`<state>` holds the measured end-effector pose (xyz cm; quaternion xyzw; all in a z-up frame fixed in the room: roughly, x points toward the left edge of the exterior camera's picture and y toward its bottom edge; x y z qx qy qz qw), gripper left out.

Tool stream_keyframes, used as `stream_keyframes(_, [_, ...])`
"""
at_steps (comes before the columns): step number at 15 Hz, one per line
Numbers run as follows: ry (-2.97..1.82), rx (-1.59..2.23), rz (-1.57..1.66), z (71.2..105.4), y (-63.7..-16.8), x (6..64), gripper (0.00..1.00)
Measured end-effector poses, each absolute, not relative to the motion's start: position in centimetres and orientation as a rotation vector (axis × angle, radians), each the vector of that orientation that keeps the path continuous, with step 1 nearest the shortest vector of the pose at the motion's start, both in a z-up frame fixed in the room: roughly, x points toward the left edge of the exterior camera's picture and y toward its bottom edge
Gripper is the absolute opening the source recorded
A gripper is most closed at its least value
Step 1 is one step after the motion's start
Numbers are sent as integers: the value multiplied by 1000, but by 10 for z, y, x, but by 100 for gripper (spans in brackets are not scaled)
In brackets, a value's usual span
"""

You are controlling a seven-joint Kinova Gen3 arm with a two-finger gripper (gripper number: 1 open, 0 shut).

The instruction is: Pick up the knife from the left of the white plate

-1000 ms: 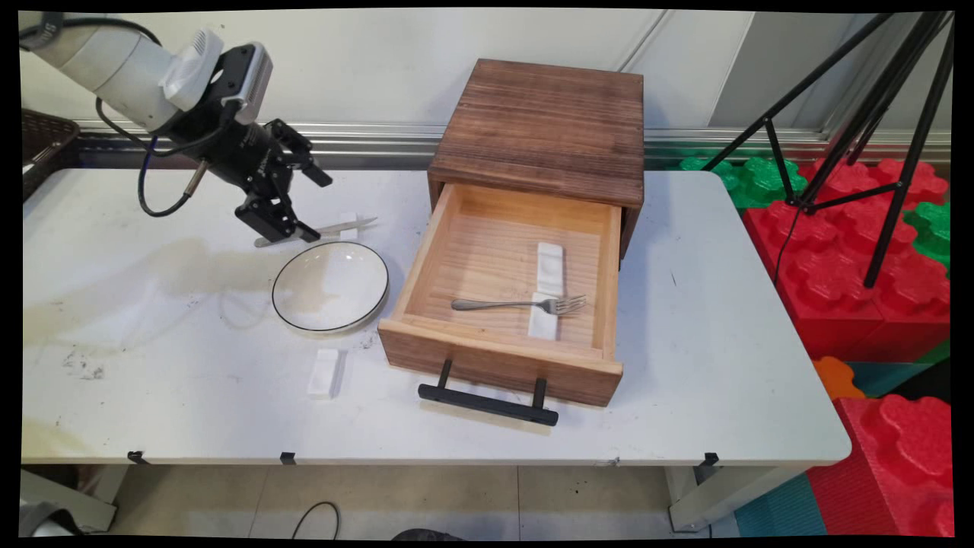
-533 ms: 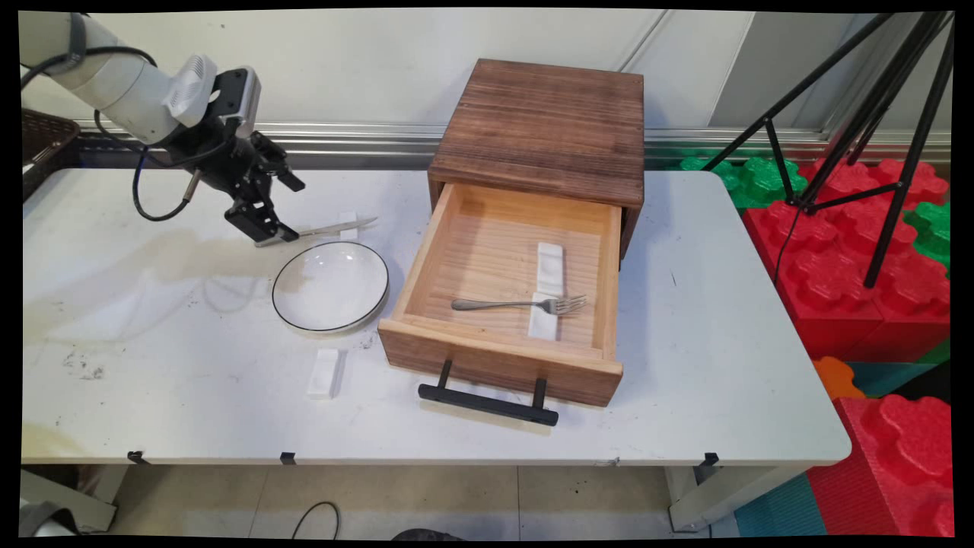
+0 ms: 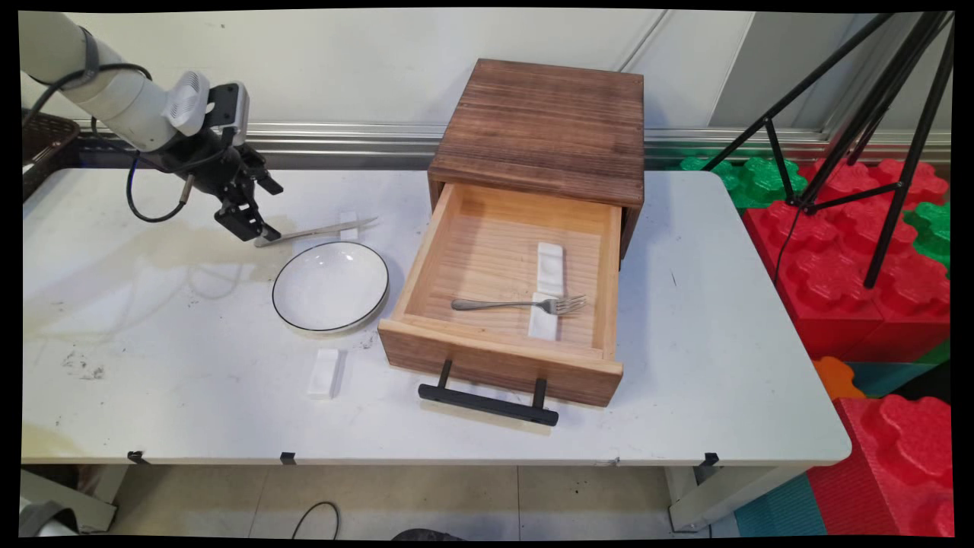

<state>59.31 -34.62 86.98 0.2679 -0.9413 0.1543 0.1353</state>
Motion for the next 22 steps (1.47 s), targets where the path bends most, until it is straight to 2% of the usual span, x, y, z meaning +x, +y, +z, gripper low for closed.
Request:
stream_keyframes(10, [-2720,849,425,827,-370,619,100])
stream_keyframes(22, [-2714,809,381,802,-398,622,100])
